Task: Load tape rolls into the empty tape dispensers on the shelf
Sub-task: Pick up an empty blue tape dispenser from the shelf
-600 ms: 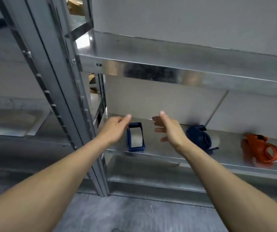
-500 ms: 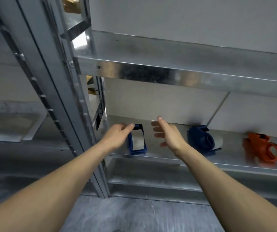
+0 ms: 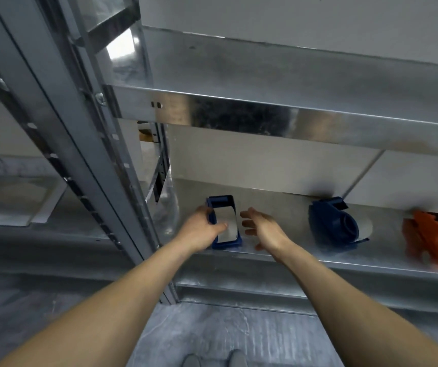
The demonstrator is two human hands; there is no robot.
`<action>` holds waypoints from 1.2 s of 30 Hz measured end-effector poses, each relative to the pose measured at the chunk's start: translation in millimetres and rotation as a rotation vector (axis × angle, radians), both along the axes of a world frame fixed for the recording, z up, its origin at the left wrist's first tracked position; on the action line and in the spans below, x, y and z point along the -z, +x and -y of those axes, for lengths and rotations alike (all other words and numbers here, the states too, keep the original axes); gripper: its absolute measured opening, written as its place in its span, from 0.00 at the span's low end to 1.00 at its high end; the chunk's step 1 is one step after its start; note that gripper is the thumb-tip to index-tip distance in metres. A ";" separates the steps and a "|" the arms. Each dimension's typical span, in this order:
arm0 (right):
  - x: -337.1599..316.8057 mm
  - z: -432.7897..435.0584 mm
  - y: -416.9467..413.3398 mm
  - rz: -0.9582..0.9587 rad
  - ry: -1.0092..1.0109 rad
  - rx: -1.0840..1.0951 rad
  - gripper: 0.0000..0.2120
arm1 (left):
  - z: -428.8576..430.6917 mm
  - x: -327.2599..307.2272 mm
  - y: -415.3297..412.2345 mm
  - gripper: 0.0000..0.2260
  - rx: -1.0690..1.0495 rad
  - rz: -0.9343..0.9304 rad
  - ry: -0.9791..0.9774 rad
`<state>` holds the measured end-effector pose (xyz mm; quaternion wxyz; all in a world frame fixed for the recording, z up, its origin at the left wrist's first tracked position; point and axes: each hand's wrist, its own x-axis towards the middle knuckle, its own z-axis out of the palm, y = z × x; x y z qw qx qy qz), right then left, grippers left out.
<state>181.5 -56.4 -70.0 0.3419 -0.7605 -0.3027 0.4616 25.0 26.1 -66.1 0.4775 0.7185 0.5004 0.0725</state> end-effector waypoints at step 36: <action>31.6 -11.5 -0.1 0.240 -0.188 -0.506 0.30 | -45.2 -47.3 32.7 0.03 -0.372 0.281 -0.330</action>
